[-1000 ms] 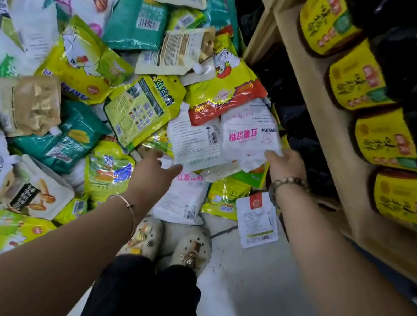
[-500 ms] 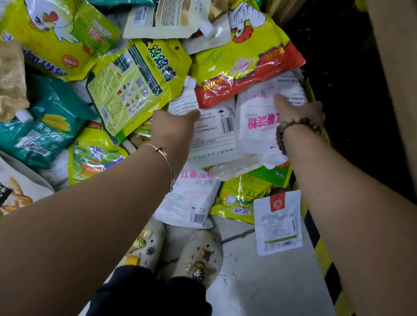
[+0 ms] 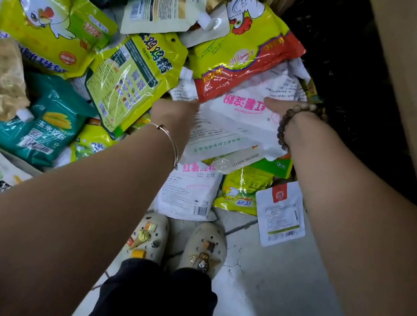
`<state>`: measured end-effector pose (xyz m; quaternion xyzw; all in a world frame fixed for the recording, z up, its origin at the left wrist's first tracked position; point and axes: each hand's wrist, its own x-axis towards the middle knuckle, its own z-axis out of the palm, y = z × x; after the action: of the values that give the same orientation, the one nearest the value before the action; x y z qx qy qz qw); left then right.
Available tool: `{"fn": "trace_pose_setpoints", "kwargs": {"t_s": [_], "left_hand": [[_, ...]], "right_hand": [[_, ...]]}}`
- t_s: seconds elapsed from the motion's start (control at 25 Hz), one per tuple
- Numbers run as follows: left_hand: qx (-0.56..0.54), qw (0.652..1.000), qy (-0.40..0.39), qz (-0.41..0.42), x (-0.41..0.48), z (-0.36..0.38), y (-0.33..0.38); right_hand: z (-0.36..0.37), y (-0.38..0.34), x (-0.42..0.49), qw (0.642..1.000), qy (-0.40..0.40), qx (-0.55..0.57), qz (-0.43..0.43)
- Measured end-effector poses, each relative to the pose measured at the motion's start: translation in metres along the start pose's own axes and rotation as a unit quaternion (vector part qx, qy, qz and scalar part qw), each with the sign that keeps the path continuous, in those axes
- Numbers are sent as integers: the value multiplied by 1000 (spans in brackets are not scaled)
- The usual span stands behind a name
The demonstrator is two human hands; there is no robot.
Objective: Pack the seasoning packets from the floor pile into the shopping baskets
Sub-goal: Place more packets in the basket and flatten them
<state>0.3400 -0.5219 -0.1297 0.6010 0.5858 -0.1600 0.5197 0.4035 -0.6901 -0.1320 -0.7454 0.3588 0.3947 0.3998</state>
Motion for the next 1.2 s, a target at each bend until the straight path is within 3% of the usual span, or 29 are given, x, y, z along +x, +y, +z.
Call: {"fn": "trace_pose_setpoints", "kwargs": {"t_s": [0.04, 0.16, 0.36, 0.52, 0.84, 1.2], "left_hand": [[1, 1000, 4, -1, -3, -1, 1], [15, 1000, 12, 5, -12, -8, -5], [67, 997, 16, 42, -34, -35, -31], [130, 986, -28, 104, -62, -63, -49], [294, 926, -90, 218, -112, -120, -56], [318, 876, -182, 313, -185, -148, -1]], "right_hand": [[-3, 4, -2, 999, -32, -5, 6], [-7, 29, -29, 998, -32, 12, 60], [0, 86, -77, 986, 51, 132, 93], [6, 122, -119, 981, 92, 162, 62], [8, 163, -210, 963, 136, 232, 24], [-17, 198, -313, 873, 170, 439, 128]]}}
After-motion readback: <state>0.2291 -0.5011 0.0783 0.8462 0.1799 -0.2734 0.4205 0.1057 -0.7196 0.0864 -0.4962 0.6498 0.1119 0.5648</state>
